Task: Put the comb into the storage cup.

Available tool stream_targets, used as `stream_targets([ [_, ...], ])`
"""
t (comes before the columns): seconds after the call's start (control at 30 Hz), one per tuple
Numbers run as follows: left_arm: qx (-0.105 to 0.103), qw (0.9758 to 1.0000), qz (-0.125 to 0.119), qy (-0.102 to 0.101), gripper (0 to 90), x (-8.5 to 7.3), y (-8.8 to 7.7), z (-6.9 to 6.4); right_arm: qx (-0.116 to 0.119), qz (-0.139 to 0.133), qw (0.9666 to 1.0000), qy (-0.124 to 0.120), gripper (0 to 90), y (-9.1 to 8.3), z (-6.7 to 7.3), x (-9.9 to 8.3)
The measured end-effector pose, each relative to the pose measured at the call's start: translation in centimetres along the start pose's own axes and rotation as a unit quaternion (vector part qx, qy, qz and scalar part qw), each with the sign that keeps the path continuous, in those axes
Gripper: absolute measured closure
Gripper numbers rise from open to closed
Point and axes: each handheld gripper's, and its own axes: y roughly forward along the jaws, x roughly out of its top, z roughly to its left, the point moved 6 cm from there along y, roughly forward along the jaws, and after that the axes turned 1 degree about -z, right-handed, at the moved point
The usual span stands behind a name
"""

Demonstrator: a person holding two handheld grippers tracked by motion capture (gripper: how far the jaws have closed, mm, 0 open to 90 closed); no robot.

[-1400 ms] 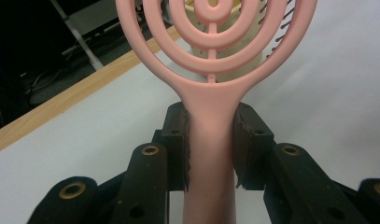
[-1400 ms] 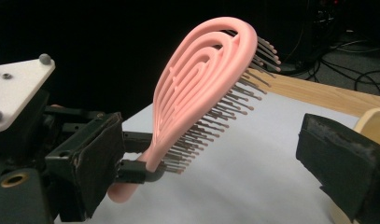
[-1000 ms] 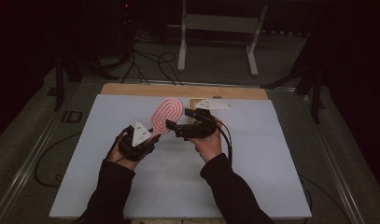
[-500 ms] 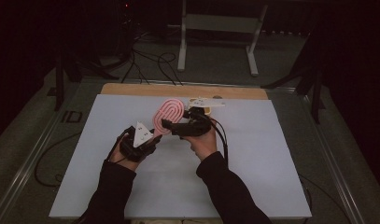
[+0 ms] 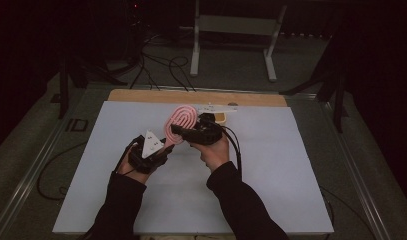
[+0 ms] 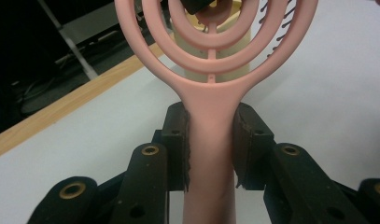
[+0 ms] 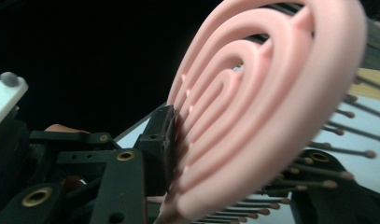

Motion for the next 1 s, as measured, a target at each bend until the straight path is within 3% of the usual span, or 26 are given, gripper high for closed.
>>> stream_targets([
  [0.23, 0.001, 1.0000, 0.000, 0.000, 70.0, -0.07, 0.06, -0.01, 0.014, -0.005, 0.9998, 0.013, 59.5, 0.14, 0.23, -0.02],
  [0.4, -0.001, 1.0000, 0.001, -0.001, 70.0, -0.11, 0.12, -0.03, 0.010, -0.006, 0.9999, 0.012, 59.4, 0.14, 0.24, -0.08],
  [0.63, -0.003, 1.0000, 0.002, -0.004, 70.0, -0.23, 0.28, -0.06, 0.014, -0.001, 0.9994, 0.031, 61.4, 0.18, 0.33, -0.10],
  [0.8, -0.006, 0.9999, 0.007, -0.004, 70.0, -0.44, 0.43, 0.02, 0.026, 0.007, 0.9987, 0.043, 62.7, 0.34, 0.40, -0.23],
  [1.0, -0.004, 1.0000, 0.001, -0.002, 69.4, -0.31, 0.27, 0.11, 0.039, -0.002, 0.9979, 0.052, 63.0, 0.11, 0.54, -0.02],
])
